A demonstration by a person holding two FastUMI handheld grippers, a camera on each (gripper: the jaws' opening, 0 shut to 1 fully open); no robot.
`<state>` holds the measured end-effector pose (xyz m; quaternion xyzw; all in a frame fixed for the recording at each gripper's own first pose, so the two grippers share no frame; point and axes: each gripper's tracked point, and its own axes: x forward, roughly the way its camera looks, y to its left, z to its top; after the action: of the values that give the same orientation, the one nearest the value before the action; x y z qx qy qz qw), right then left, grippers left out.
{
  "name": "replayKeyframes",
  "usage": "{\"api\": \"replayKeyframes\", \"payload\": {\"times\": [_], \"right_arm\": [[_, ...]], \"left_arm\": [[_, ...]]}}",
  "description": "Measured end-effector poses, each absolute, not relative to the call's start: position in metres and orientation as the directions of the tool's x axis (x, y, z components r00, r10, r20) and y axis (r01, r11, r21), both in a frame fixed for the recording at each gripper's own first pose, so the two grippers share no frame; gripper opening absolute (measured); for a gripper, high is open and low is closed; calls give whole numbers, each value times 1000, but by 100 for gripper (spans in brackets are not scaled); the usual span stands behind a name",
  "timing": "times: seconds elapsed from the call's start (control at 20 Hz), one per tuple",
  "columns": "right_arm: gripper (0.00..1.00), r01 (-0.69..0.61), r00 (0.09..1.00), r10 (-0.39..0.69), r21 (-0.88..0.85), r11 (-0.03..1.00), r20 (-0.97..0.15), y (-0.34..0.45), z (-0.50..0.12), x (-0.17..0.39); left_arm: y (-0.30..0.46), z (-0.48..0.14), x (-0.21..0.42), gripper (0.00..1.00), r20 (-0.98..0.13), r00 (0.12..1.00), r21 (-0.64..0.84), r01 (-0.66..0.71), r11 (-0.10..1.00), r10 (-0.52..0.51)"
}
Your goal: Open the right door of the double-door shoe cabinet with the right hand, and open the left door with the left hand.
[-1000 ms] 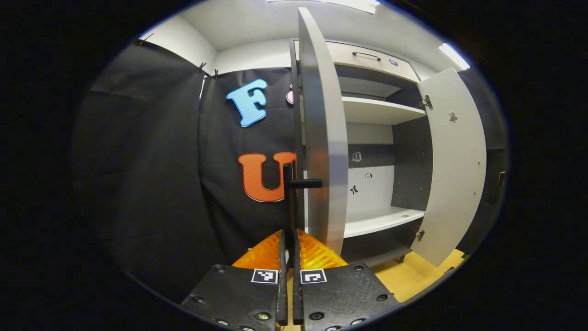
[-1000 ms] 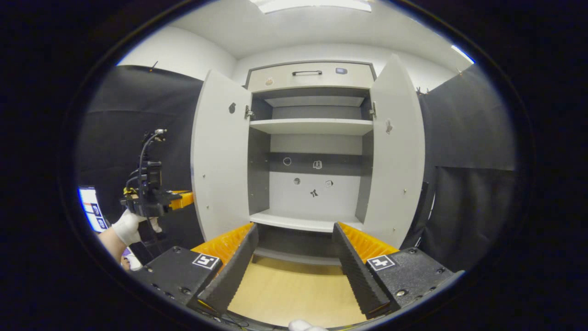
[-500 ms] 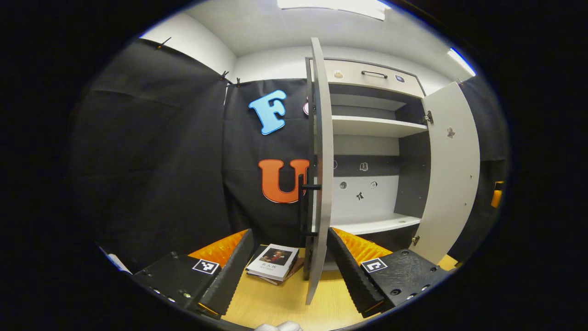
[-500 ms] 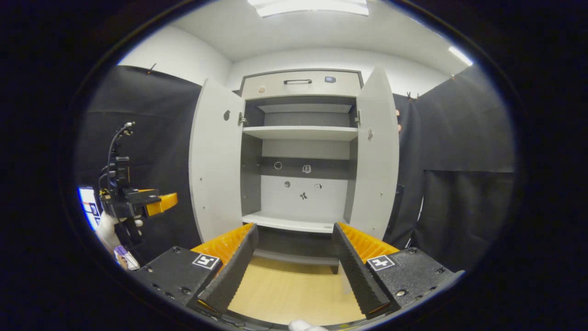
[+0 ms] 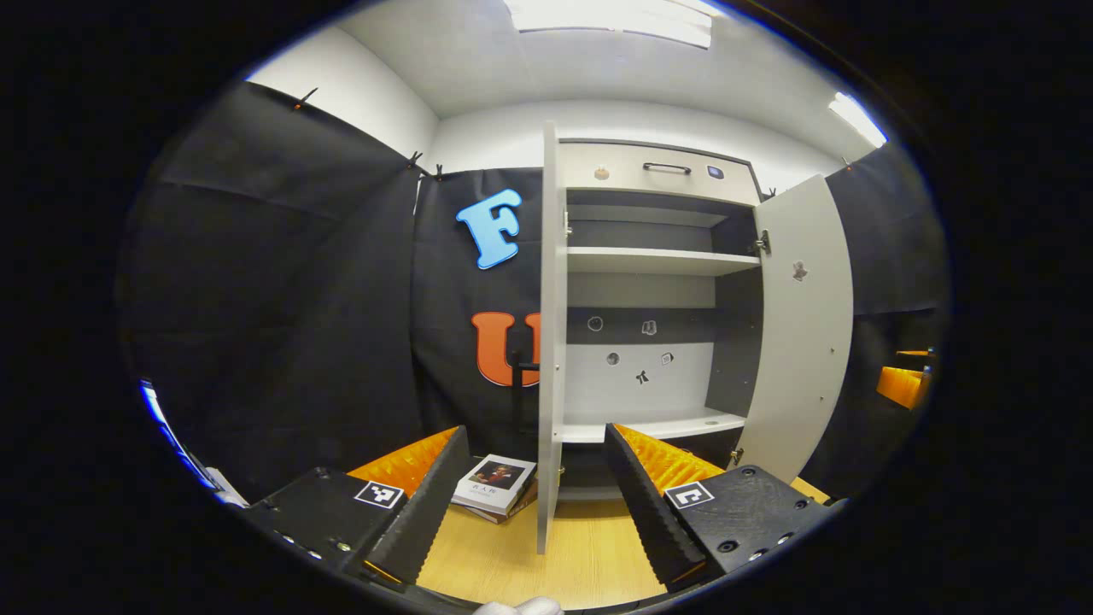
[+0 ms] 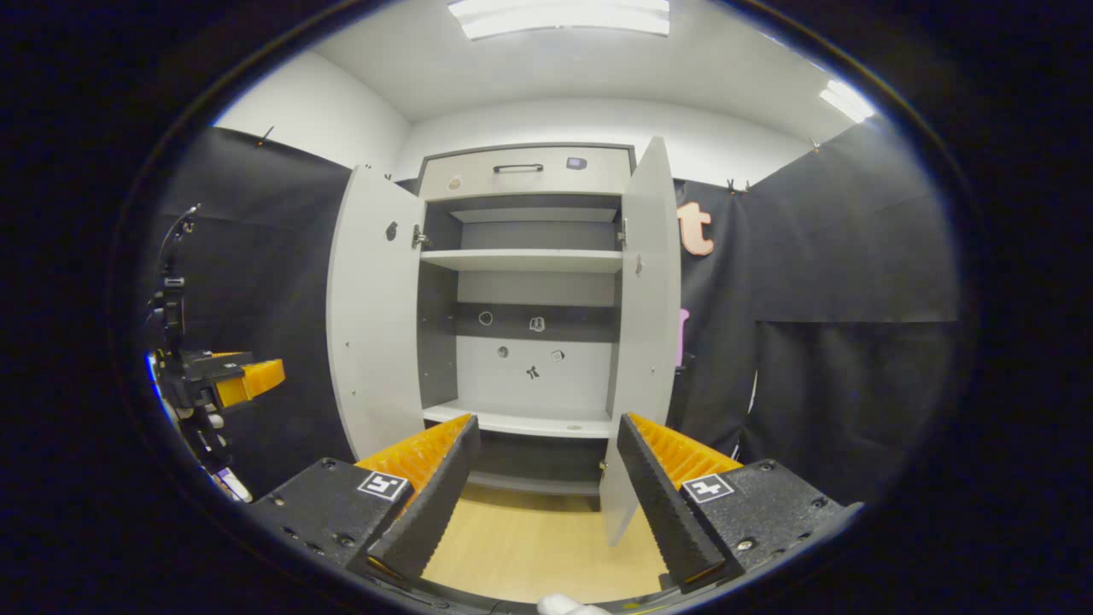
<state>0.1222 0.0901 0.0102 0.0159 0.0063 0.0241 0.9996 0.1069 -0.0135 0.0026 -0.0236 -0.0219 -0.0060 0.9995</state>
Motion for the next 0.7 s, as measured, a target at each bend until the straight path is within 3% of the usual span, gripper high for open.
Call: {"api": "replayKeyframes", "payload": {"times": [0.7], "right_arm": [[100, -10, 1000, 11, 59, 998, -19, 16, 3, 129]], "left_arm": [[-115, 7, 61, 94, 18, 999, -7, 43, 999, -43]]}}
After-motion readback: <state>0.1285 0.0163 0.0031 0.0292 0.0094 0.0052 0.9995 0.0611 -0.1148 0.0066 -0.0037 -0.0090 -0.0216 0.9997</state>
